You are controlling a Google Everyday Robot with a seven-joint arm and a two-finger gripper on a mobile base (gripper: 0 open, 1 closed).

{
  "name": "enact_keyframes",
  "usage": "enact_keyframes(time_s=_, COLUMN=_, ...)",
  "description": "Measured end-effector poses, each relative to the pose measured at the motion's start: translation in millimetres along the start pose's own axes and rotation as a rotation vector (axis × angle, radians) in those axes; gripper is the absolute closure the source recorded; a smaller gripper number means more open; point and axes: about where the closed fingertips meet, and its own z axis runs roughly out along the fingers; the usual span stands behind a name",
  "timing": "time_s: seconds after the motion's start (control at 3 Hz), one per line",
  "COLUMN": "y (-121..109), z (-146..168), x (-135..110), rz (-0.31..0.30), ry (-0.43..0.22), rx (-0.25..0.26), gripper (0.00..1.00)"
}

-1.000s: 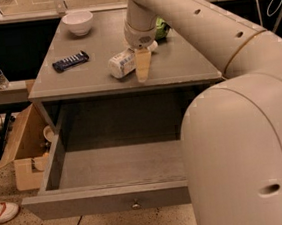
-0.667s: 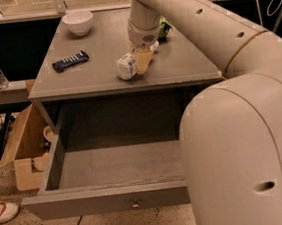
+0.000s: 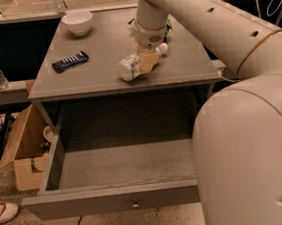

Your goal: Place blue plastic bottle into top drawer

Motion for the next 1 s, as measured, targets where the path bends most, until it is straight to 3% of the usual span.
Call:
enact_keyframes(time_s=0.33, y=19.5, z=-31.7, x=-2.6, rz=-0.014, ry=-0.055, rx=0.03, gripper=1.0)
enact_keyframes(time_s=0.67, y=84.7, z=-112.1, x=-24.3, rz=-0.032, ry=-0.177, rx=0.051, gripper=1.0)
enact_keyframes(time_s=1.0, y=86.4, z=-111.5, x=-24.9, rz=-0.028, ry=-0.173, rx=0.046, gripper=1.0)
